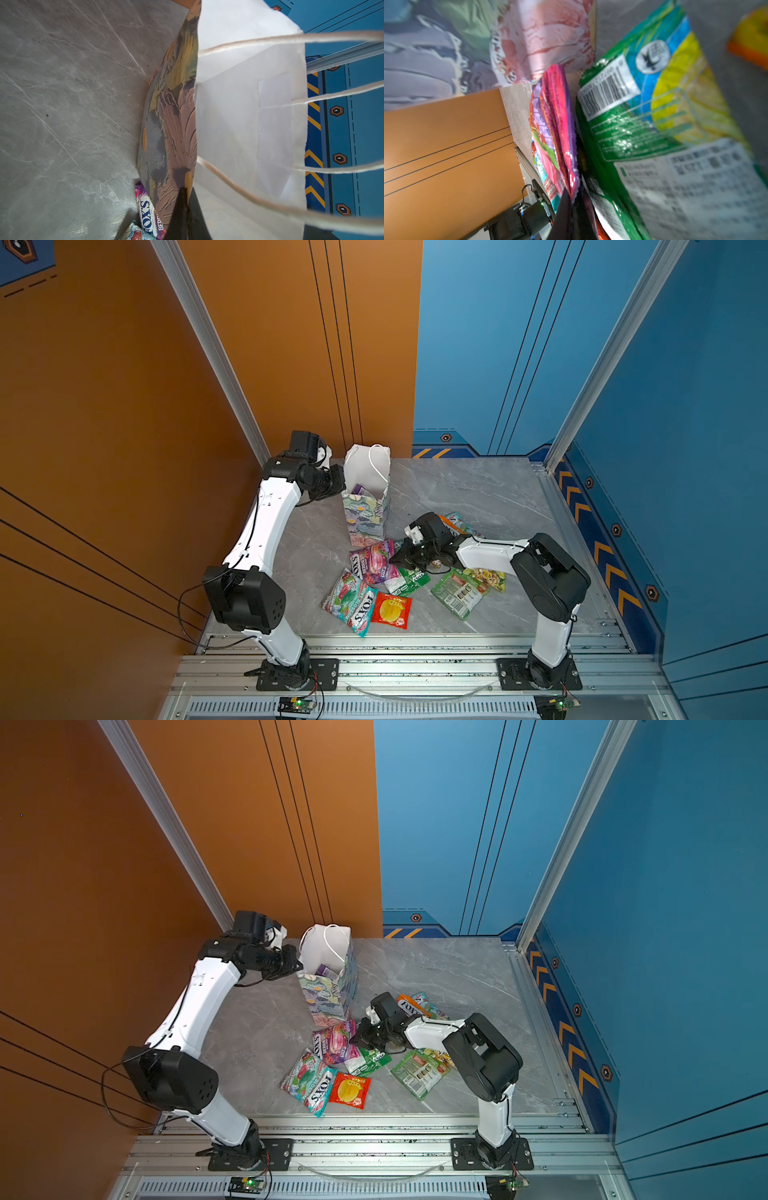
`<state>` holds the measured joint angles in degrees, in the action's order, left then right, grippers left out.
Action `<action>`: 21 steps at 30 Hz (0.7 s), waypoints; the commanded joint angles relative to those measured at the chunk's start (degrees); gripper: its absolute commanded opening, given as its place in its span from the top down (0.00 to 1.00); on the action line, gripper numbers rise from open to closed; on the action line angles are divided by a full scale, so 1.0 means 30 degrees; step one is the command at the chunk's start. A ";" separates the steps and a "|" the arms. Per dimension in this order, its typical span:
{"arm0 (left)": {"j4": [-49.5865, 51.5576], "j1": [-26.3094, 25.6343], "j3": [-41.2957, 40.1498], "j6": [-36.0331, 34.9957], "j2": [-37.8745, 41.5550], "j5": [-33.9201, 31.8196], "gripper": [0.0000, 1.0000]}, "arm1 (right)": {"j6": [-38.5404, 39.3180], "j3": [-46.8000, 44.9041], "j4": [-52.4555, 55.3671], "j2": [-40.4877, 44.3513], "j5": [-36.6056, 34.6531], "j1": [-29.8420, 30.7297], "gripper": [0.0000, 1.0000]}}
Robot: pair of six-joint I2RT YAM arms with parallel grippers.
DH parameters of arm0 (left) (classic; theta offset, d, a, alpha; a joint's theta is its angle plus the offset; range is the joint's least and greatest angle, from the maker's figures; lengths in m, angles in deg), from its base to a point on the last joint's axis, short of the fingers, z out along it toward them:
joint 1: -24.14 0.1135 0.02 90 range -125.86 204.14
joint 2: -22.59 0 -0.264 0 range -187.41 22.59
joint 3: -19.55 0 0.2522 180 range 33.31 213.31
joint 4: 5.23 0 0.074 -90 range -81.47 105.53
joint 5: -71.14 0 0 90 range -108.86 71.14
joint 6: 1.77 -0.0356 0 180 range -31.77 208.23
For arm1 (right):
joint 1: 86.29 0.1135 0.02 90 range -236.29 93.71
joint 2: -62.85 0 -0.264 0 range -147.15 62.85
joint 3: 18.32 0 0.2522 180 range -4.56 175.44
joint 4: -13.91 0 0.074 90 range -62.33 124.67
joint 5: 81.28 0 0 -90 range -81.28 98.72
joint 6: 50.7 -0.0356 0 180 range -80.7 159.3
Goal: Place the snacks into the paper bag
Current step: Pick up the snack at the center of the table.
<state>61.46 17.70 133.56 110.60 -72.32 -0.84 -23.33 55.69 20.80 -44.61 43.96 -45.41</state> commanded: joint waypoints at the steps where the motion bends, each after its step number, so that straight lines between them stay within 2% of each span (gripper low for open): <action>1: -0.0419 -0.0048 -0.0078 0.0101 0.0129 0.0466 1.00 | -0.0040 0.0156 -0.0565 0.1248 0.0199 -0.0684 1.00; 15: -0.0424 -0.0037 -0.0062 0.0104 0.0084 0.0581 1.00 | 0.1420 0.2946 0.3236 0.5516 -0.0414 -0.2015 1.00; 21: -0.0424 -0.0081 -0.0106 0.0102 0.0105 0.0643 1.00 | 0.3386 0.5188 0.7164 0.7037 -0.2060 -0.2694 1.00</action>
<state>60.80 17.70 133.56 110.60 -72.34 -0.62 -18.21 66.84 35.38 -26.41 41.51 -52.60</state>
